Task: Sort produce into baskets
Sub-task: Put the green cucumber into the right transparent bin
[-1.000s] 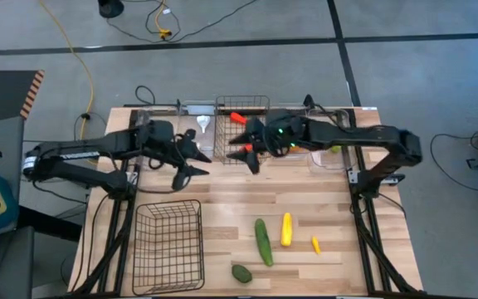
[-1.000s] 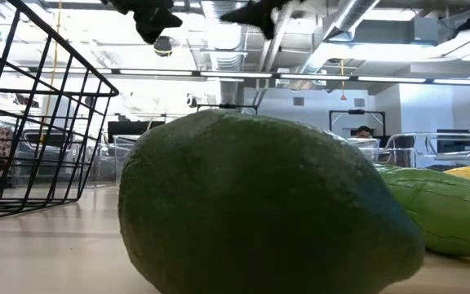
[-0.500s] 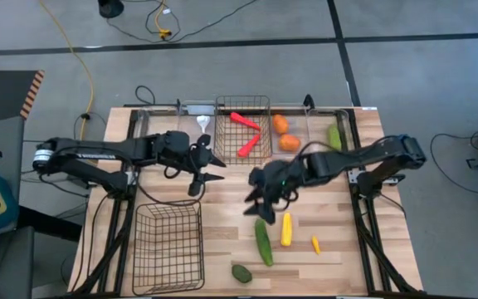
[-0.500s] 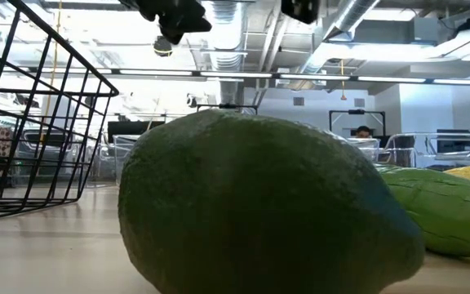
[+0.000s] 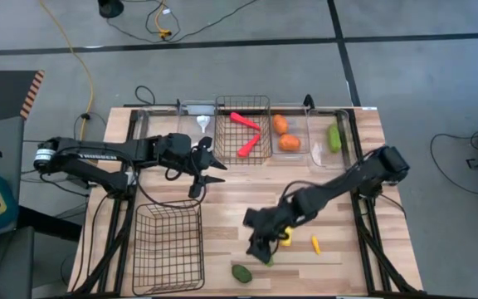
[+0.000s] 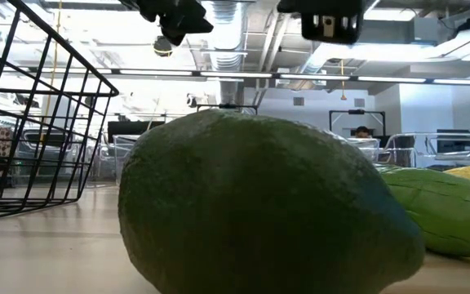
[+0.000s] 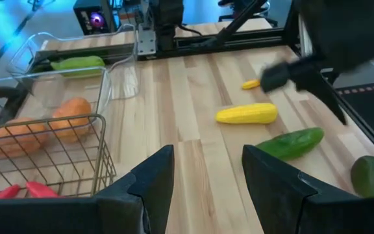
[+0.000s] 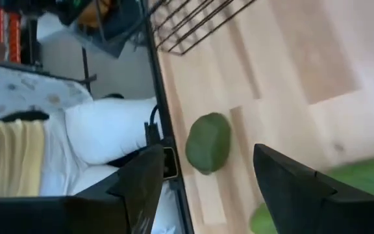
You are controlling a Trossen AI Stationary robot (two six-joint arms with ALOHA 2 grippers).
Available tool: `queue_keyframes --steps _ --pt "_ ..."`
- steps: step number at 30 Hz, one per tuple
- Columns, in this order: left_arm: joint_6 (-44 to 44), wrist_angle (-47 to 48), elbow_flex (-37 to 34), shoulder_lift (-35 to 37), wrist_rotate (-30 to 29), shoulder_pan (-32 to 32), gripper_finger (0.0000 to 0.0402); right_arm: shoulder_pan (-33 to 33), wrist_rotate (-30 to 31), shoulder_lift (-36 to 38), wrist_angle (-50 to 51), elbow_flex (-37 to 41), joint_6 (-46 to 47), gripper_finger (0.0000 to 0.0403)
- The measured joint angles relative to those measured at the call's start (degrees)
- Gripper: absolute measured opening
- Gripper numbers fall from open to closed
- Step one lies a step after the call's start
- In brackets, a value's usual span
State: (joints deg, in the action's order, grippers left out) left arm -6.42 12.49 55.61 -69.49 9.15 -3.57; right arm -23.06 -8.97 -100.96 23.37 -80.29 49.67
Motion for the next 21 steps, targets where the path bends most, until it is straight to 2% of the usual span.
queue_keyframes --steps 10,17,21 --pt "0.1 0.0 0.0 0.0 -0.1 0.0 0.0171 -3.6 -0.2 -9.6 -9.6 0.0 3.6 0.0265" --pt "0.2 0.1 0.0 0.0 -0.2 0.0 0.0171 -3.8 -6.4 -13.8 -14.8 0.0 7.3 0.0266" --pt "0.2 0.1 0.0 0.0 -0.5 0.0 0.0171 -3.4 -7.7 -14.4 -17.4 0.0 6.9 0.0266"
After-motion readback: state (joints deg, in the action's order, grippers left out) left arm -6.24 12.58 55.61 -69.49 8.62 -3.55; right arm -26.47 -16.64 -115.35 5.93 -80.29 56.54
